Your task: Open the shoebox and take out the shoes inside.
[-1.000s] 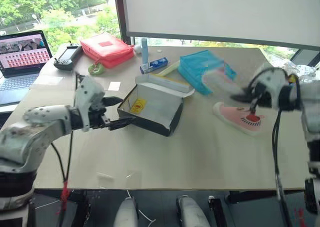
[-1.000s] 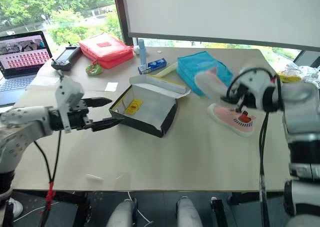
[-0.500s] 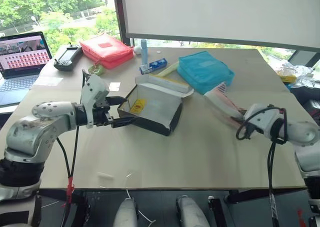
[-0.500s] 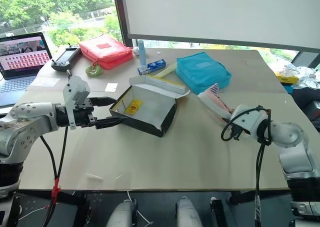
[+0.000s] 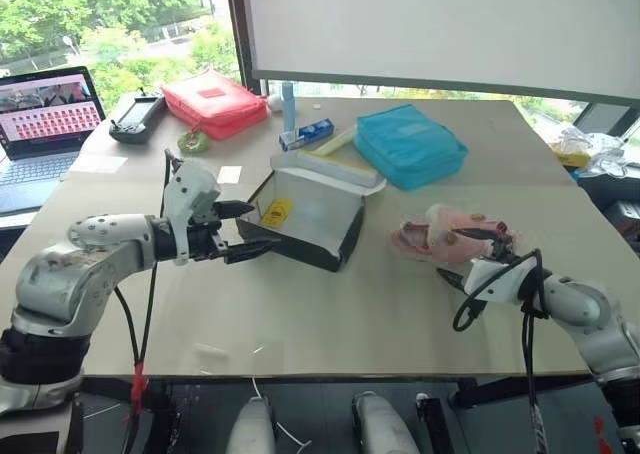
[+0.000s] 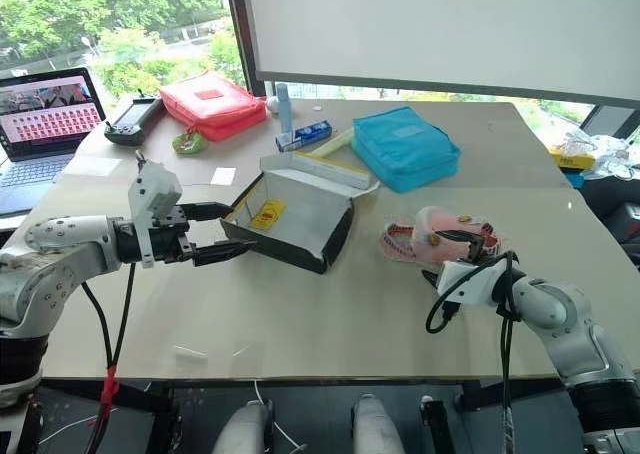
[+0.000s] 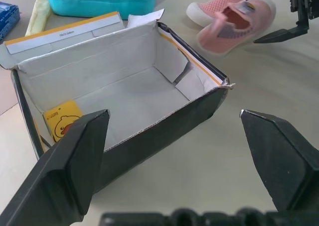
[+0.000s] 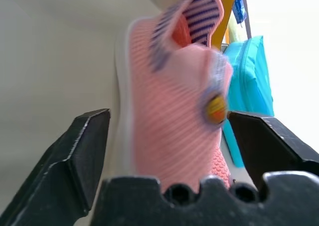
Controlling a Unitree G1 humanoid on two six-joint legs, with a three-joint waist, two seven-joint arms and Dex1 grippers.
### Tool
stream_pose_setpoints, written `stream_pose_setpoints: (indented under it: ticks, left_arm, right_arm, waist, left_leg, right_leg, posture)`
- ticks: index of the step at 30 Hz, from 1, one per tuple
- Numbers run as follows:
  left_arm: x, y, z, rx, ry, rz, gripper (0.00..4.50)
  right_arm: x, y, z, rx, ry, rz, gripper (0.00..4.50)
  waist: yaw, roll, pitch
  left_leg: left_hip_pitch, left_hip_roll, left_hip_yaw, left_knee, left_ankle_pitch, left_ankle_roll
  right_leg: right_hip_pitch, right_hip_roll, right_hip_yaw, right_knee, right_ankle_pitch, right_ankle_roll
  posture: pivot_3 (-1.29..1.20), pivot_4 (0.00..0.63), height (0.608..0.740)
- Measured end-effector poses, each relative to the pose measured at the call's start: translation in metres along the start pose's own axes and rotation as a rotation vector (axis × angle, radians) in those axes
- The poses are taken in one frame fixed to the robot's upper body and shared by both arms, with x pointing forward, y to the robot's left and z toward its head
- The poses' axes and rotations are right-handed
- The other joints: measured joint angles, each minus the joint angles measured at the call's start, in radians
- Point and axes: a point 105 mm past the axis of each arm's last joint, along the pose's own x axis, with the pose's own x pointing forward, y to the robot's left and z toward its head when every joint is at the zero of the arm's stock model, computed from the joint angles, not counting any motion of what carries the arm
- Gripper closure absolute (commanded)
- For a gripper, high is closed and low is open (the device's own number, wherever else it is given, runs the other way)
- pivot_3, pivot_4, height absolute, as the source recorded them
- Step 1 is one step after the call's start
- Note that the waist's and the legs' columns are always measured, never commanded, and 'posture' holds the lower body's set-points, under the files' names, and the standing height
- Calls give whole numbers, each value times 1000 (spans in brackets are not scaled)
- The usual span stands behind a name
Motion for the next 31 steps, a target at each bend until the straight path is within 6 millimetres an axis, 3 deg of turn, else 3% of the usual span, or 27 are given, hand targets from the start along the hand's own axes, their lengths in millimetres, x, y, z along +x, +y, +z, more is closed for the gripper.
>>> stream_pose_setpoints:
  ticks: [6, 9, 13, 15, 17, 20, 25, 31]
  left_arm:
    - [-17, 7, -13, -73, -33, 80, 0]
    - [-38, 14, -29, -156, -76, 196, 0]
    - [-64, 26, -57, -222, -125, 412, 0]
    - [-80, 34, -84, -246, -131, 620, 0]
    - [-87, 36, -99, -274, -147, 752, 0]
    - [-92, 32, -113, -297, -190, 869, 0]
    - [-95, 8, -145, -304, -188, 1039, 0]
    - [-85, -6, -152, -237, -194, 1109, 0]
  right_arm:
    - [-27, -57, 13, 44, -117, -281, 84]
    - [-44, -67, -5, 259, -103, -427, 84]
    - [-55, -47, -52, 619, 28, -544, 84]
    - [-60, -24, -81, 885, 99, -630, 84]
    - [-60, -9, -93, 1038, 127, -695, 84]
    - [-54, 5, -96, 1152, 147, -751, 84]
    - [-44, 25, -90, 1186, 184, -807, 84]
    - [-38, 26, -86, 1138, 177, -834, 84]
  waist:
    - [-1, 0, 0]
    - [1, -3, -2]
    - [1, -4, -2]
    - [1, -4, -2]
    - [1, -4, -2]
    - [0, -3, -3]
    - [-3, -5, -6]
    - [-7, -5, -8]
  left_leg:
    - [1, 0, 0, -2, 0, 0]
    - [1, 0, 0, -4, 0, 1]
    - [2, 0, 0, -3, 0, 1]
    - [1, 0, 0, -3, 0, 0]
    - [1, 0, 0, -3, -1, 0]
    - [1, 0, 0, -2, -1, 0]
    - [-1, 0, 0, -2, -1, 0]
    - [-1, 0, 0, -3, -1, 0]
  right_leg:
    - [1, 0, 0, -1, 0, 0]
    - [2, 0, -1, -2, 0, 0]
    - [4, 0, -1, -5, 0, 0]
    - [5, 0, -1, -8, 0, 0]
    - [5, 0, -1, -10, 0, 0]
    - [7, 0, -1, -15, 0, 0]
    - [6, -1, 0, -17, 0, 0]
    - [5, -1, 0, -18, 0, 0]
  posture:
    - [0, 150, 729]
    - [0, 150, 729]
    - [0, 150, 729]
    - [0, 150, 729]
    - [0, 150, 729]
    - [0, 150, 729]
    - [0, 150, 729]
    - [0, 150, 729]
